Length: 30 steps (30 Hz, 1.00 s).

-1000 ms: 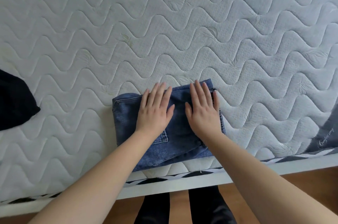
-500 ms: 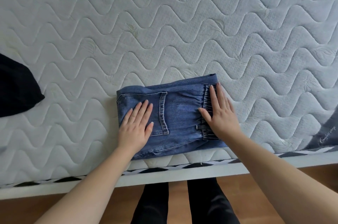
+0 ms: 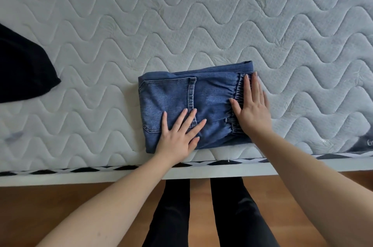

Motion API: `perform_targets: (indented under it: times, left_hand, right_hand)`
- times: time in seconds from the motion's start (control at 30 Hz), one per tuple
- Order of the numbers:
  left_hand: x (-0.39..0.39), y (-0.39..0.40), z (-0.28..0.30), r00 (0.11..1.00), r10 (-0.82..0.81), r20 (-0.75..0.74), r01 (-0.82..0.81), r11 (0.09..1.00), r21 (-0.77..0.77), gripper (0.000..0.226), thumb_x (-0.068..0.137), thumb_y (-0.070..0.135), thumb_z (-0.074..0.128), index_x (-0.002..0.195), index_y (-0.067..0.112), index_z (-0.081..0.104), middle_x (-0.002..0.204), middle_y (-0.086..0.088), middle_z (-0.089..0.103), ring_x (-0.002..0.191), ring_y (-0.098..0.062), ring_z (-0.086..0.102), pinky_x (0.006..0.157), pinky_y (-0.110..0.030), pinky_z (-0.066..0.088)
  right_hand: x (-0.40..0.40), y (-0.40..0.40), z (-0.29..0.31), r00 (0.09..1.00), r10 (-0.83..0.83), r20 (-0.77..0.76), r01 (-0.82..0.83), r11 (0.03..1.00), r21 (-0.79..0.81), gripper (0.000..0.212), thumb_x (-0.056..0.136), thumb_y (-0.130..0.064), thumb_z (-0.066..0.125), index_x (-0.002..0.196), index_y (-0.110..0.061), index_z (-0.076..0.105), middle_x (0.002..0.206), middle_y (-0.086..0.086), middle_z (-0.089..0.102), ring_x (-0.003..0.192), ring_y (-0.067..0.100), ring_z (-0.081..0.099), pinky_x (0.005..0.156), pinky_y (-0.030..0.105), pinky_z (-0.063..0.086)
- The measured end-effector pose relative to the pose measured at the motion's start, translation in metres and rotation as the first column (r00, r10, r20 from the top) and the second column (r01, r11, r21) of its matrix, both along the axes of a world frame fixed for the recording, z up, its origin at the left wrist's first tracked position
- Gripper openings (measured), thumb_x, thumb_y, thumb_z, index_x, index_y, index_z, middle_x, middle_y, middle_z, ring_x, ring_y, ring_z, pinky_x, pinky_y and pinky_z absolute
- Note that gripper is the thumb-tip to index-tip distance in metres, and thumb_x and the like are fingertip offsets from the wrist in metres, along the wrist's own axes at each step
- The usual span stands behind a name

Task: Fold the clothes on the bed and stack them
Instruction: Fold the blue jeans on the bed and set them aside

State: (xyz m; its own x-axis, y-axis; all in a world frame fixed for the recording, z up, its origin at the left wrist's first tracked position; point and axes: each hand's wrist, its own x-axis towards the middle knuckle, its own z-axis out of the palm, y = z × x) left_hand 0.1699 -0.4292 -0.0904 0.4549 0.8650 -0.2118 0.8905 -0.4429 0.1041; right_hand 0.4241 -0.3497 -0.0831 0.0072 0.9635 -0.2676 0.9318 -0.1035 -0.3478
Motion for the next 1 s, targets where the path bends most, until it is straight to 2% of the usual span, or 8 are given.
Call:
perform_targets:
  times: [0.17,0.27,0.5,0.67,0.77,0.83,0.9,1.0]
  left_hand:
    - [0.000,0.003,0.004,0.999,0.007,0.034,-0.007,1.000,-0.004,0.057,0.100,0.048,0.032,0.154,0.036,0.021,0.163,-0.002,0.015,0.149,-0.023,0.017,0.114,-0.066,0.011]
    - [-0.010,0.017,0.015,0.991,0.024,0.133,-0.032,0.998,0.061,0.056,0.102,0.044,0.030,0.154,0.028,0.024,0.162,-0.004,0.020,0.149,-0.024,0.019,0.120,-0.051,0.013]
    - [-0.053,0.082,0.012,0.933,0.359,0.029,-0.360,0.925,0.120,0.060,0.101,0.042,0.030,0.155,0.021,0.019,0.163,-0.005,0.016,0.149,-0.024,0.017,0.118,-0.055,0.016]
    - [-0.057,0.089,0.005,0.936,0.348,-0.049,-0.350,0.936,-0.036,0.063,0.100,0.047,0.020,0.157,0.022,0.011,0.165,-0.001,0.004,0.151,-0.020,0.004,0.115,-0.054,0.020]
    - [-0.061,0.092,0.013,0.910,0.364,0.200,-0.361,0.931,-0.052,0.061,0.100,0.041,0.031,0.155,0.018,0.020,0.164,-0.008,0.009,0.151,-0.025,0.007,0.119,-0.049,0.018]
    - [-0.068,0.087,0.019,0.773,0.470,0.427,-0.494,0.867,-0.059,0.061,0.098,0.031,0.048,0.152,0.012,0.027,0.159,-0.015,0.022,0.147,-0.028,0.020,0.120,-0.030,0.016]
    - [-0.073,0.075,0.023,0.472,0.701,0.534,-0.688,0.672,-0.275,0.064,0.094,0.030,0.059,0.149,0.014,0.031,0.148,-0.011,0.040,0.135,-0.019,0.039,0.112,-0.015,0.025]
    - [-0.079,0.060,0.023,0.036,0.930,0.366,-0.691,0.288,-0.663,0.057,0.088,0.039,0.069,0.135,0.018,0.045,0.123,0.004,0.060,0.115,-0.017,0.059,0.100,-0.031,0.045]
  right_hand:
    - [-0.034,-0.014,0.026,0.992,-0.089,0.085,0.076,0.988,0.138,0.067,0.097,-0.037,0.034,0.155,-0.019,0.007,0.163,-0.001,0.002,0.150,0.016,0.002,0.121,0.044,0.003]
    - [-0.068,-0.029,0.030,0.996,0.022,0.090,-0.042,0.974,0.225,0.068,0.095,-0.037,0.038,0.155,-0.020,0.011,0.162,-0.003,0.003,0.150,0.017,0.007,0.121,0.046,0.003]
    - [-0.054,-0.036,0.009,0.974,0.094,0.208,-0.111,0.991,0.073,0.065,0.096,-0.041,0.040,0.155,-0.023,0.018,0.163,-0.004,0.010,0.149,0.013,0.009,0.121,0.046,0.004]
    - [-0.043,-0.032,0.017,0.999,0.049,0.019,-0.051,0.993,0.111,0.063,0.097,-0.043,0.032,0.155,-0.023,0.017,0.163,-0.006,0.009,0.149,0.011,0.006,0.121,0.038,0.004]
    - [-0.028,-0.022,0.024,0.937,-0.270,-0.223,0.296,0.951,0.092,0.067,0.095,-0.041,0.049,0.153,-0.022,0.019,0.160,0.001,0.016,0.147,0.017,0.015,0.117,0.035,0.009]
    - [-0.013,-0.009,0.026,0.780,-0.501,-0.377,0.515,0.854,-0.070,0.075,0.091,-0.041,0.061,0.150,-0.017,0.024,0.150,0.009,0.031,0.136,0.021,0.035,0.111,0.031,0.025]
    - [0.003,0.002,0.026,0.658,-0.608,-0.445,0.542,0.792,-0.281,0.074,0.085,-0.044,0.069,0.143,-0.012,0.037,0.131,0.009,0.053,0.111,0.018,0.057,0.097,0.030,0.043]
    - [0.021,0.014,0.023,0.657,-0.621,-0.426,0.445,0.777,-0.446,0.070,0.073,-0.055,0.076,0.124,-0.013,0.055,0.106,0.003,0.067,0.091,0.016,0.067,0.084,0.038,0.056]
